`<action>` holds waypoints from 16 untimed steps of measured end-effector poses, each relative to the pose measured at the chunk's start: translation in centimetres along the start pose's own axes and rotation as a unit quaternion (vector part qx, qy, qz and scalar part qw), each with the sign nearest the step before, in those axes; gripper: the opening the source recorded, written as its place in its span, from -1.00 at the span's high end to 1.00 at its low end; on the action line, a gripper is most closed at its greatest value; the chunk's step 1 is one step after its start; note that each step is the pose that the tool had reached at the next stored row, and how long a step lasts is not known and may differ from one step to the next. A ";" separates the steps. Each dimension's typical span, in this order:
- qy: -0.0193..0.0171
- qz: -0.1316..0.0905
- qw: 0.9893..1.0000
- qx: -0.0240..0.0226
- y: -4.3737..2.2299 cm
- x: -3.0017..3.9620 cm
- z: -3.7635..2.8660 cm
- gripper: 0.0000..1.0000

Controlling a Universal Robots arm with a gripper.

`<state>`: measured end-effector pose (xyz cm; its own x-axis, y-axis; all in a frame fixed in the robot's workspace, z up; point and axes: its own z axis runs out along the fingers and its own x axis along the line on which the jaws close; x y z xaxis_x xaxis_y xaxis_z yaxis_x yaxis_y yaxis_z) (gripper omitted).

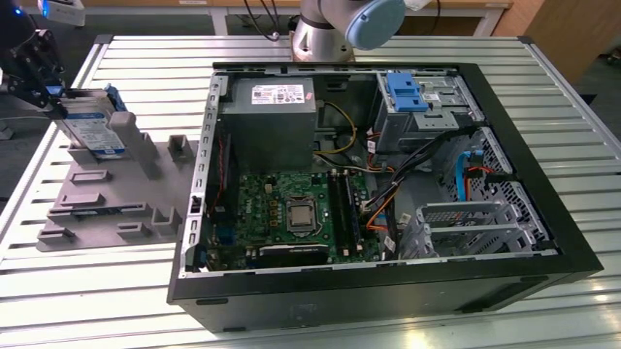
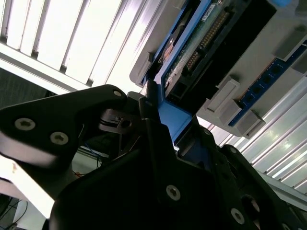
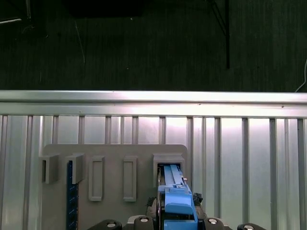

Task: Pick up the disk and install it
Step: 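Pick up the disk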

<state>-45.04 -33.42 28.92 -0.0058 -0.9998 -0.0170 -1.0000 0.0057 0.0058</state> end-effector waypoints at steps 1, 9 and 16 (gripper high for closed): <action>0.000 0.000 1.000 0.000 0.00 0.00 0.00 0.27; 0.001 0.000 1.000 0.000 0.00 -0.01 -0.61 0.27; 0.001 0.000 1.000 0.000 0.00 -0.01 -0.70 0.27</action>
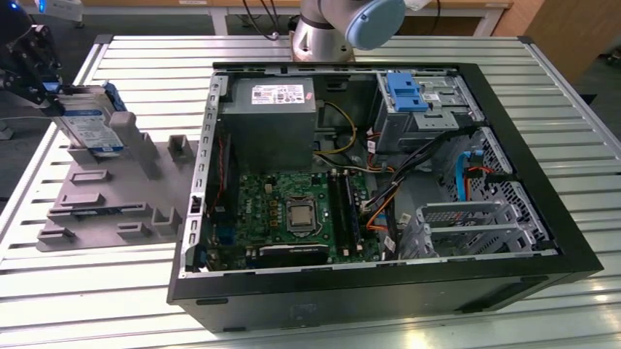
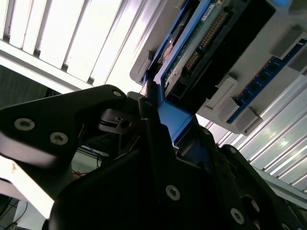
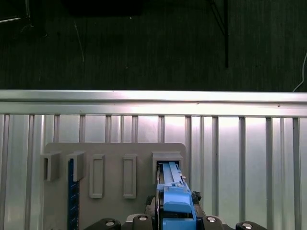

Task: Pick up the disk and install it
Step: 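Pick up the disk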

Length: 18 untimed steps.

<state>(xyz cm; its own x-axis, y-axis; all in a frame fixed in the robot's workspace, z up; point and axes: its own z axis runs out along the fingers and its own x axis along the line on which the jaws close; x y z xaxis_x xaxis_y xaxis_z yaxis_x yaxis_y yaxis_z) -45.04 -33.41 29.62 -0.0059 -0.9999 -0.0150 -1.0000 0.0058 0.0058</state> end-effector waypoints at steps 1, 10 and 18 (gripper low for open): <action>0.000 0.000 1.000 0.000 0.00 0.00 0.00 0.27; 0.000 0.000 1.000 0.000 0.01 -0.01 -0.50 0.27; 0.000 0.000 1.000 0.000 0.01 -0.01 -0.67 0.27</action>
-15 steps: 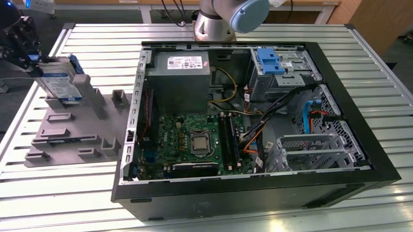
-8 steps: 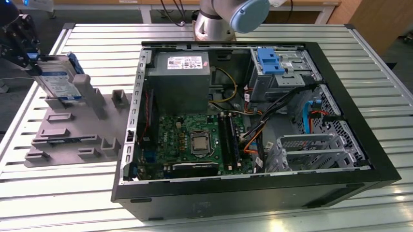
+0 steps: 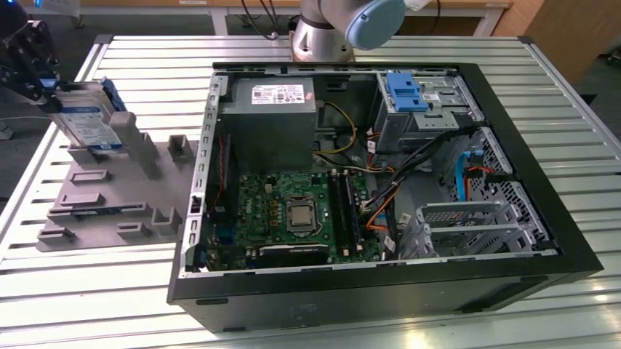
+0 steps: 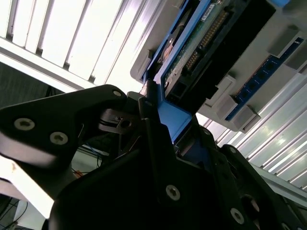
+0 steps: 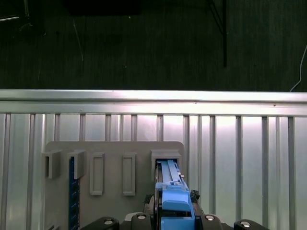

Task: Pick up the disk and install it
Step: 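Pick up the disk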

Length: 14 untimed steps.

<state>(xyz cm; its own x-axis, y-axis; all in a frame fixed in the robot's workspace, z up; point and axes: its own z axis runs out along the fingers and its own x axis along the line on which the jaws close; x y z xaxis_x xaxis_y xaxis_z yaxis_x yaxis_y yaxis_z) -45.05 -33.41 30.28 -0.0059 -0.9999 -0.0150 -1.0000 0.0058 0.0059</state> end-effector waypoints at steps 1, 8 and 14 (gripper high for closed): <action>0.000 0.000 1.000 0.000 0.00 0.00 -0.06 0.27; 0.000 0.000 1.000 0.000 0.00 -0.01 -0.44 0.27; 0.000 0.000 1.000 0.000 0.00 -0.01 -0.77 0.27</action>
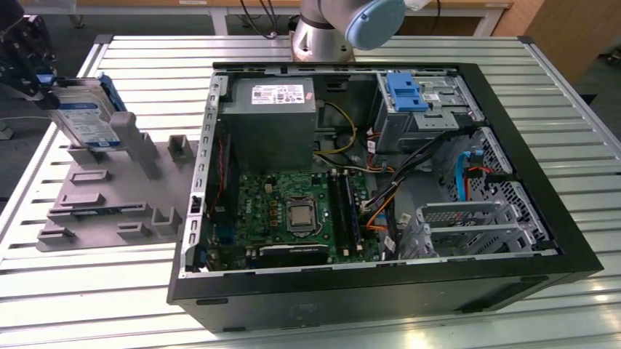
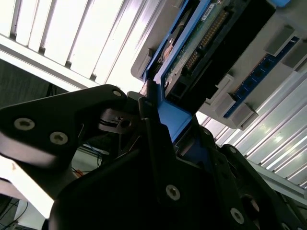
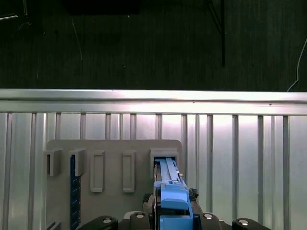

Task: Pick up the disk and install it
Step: 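Pick up the disk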

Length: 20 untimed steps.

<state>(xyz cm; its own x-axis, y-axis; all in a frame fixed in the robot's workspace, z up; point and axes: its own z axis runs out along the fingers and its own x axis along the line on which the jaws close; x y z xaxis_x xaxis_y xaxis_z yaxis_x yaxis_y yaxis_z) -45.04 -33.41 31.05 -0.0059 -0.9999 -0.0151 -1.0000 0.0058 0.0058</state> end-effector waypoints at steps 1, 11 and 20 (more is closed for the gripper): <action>0.000 0.000 1.000 0.000 0.00 0.00 -0.04 0.27; 0.000 0.000 1.000 0.000 0.00 -0.01 -0.44 0.27; 0.000 0.000 1.000 0.000 0.00 -0.01 -0.88 0.27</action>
<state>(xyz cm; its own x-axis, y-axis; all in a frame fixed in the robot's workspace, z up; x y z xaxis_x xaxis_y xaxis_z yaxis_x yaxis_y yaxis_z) -45.04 -33.41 31.93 -0.0059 -0.9999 -0.0152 -1.0000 0.0058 0.0058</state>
